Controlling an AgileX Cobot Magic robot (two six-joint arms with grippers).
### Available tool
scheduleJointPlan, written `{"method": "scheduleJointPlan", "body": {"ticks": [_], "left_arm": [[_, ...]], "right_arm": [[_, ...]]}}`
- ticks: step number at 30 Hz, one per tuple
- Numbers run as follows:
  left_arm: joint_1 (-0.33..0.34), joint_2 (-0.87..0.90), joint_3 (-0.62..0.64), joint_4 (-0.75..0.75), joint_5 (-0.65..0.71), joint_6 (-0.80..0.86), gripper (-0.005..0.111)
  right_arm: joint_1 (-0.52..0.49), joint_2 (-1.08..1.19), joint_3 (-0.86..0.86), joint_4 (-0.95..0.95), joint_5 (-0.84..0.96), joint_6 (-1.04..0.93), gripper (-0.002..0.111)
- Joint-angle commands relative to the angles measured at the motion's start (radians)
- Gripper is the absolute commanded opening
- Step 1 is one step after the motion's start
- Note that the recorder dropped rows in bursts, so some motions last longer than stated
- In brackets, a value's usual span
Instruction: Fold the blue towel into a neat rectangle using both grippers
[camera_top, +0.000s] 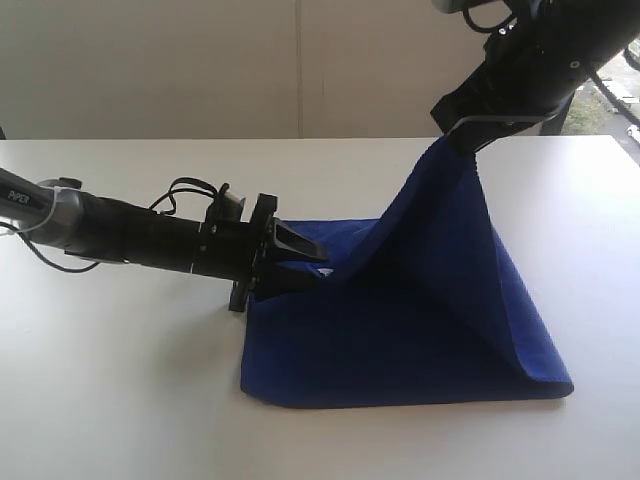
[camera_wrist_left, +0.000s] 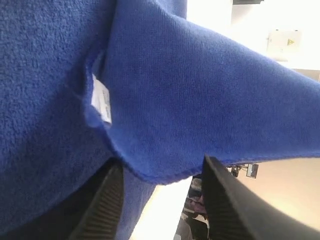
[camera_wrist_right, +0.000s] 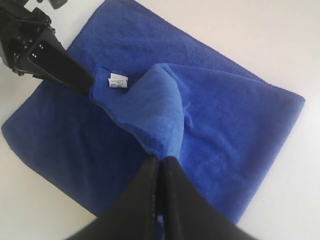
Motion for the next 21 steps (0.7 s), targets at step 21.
{"method": "scheduleJointPlan", "body": {"ticks": [21], "left_arm": [[0.007,0.004,-0.016,0.045,-0.002,0.053,0.034]], "right_arm": [[-0.003,-0.067,-0.001,0.026,-0.121,0.005,0.0]]}}
